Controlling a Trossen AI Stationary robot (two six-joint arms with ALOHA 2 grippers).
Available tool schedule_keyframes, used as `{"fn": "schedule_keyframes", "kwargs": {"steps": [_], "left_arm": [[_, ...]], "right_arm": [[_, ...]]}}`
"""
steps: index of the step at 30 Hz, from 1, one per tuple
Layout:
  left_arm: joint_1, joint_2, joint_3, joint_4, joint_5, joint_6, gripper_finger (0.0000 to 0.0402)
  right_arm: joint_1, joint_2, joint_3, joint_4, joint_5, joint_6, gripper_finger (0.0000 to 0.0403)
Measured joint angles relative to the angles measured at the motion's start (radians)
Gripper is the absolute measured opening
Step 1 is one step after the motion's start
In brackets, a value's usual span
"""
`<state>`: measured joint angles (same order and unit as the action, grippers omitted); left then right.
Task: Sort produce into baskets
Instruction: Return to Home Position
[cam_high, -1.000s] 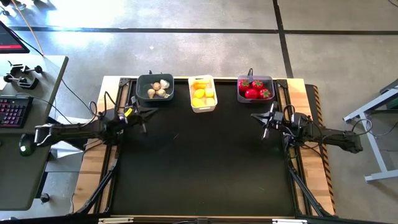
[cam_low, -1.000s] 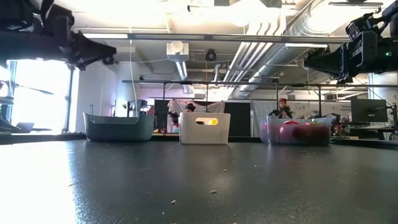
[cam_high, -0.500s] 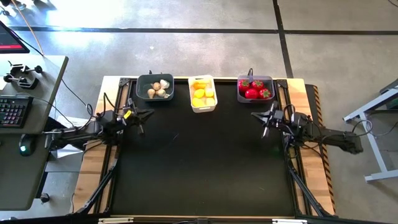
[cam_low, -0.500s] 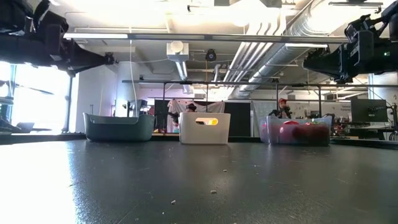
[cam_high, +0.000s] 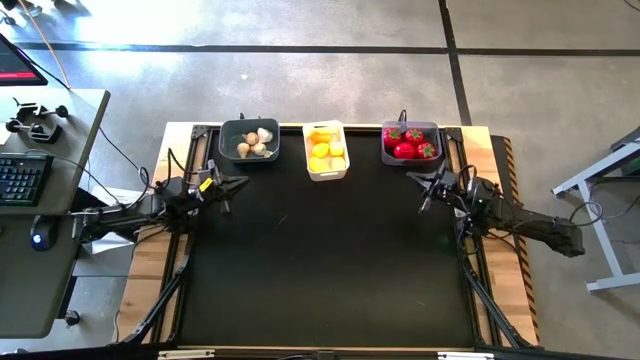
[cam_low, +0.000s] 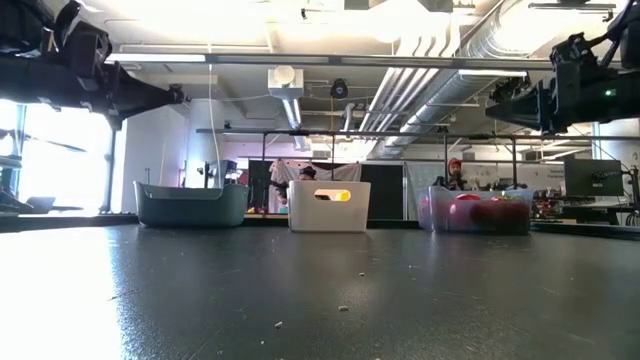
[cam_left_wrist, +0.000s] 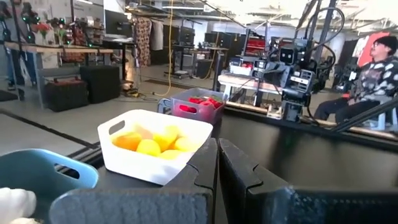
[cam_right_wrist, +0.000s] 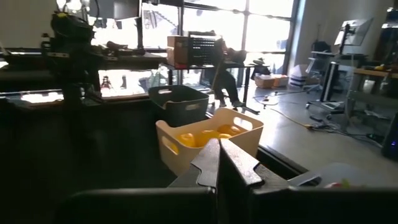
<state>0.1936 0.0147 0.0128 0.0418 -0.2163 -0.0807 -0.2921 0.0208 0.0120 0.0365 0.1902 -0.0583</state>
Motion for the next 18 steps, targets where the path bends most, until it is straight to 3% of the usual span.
{"fn": "schedule_keyframes", "kwargs": {"steps": [7, 18], "left_arm": [[0.001, 0.0, 0.0, 0.009, -0.081, 0.04, 0.0], [0.0, 0.0, 0.0, 0.01, -0.08, 0.004, 0.0]], "right_arm": [[-0.029, 0.0, 0.0, 0.0, -0.01, -0.03, 0.0], [-0.029, 0.0, 0.0, 0.0, -0.012, -0.029, 0.0]]}}
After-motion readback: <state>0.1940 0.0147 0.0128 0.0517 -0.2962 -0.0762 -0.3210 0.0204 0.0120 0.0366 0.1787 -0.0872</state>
